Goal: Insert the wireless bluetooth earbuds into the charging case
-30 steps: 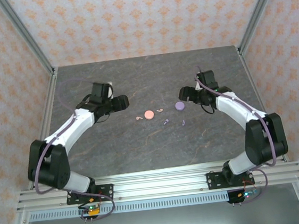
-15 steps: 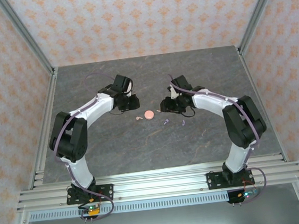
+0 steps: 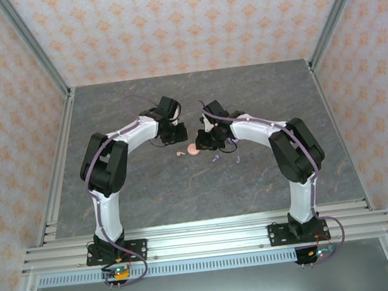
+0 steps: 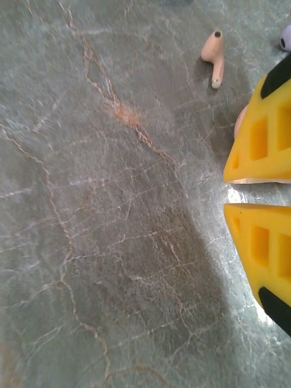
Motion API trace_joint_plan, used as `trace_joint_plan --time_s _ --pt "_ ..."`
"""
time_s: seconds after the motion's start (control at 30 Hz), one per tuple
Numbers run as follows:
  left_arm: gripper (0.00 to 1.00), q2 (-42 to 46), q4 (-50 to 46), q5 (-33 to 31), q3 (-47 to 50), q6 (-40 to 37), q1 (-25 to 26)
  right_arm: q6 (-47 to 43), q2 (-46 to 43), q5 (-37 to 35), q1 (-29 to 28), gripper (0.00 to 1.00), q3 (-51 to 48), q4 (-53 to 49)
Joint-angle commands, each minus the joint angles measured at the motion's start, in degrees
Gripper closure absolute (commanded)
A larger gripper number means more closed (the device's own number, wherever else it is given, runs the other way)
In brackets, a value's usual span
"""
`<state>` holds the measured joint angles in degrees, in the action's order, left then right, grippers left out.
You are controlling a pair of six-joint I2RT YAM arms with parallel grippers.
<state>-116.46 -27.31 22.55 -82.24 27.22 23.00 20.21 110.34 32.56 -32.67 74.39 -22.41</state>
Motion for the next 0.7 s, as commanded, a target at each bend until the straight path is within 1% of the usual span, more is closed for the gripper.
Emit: trace_joint_plan --time_s 0.0,0.13,0.3,0.67 --pt "0.83 -0.6 -0.2 1.8 -1.3 1.2 0.2 1.8 1.6 -1.2 -0.3 0.84 1.4 -1.4" --pt "0.83 -1.0 -0.1 2.4 -0.7 1.0 0.5 2.2 2.9 -1.8 -0.3 0.84 2.0 -2.0" --pt "0.83 -1.1 -1.2 1.4 0.8 0.3 0.7 2.5 4.0 -5.3 -0.3 0.84 3.3 -3.8" --pt "0.84 0.0 -2.0 3.3 3.5 -1.0 1.6 2.3 7.8 -7.7 -0.3 0.85 8.1 -5.9"
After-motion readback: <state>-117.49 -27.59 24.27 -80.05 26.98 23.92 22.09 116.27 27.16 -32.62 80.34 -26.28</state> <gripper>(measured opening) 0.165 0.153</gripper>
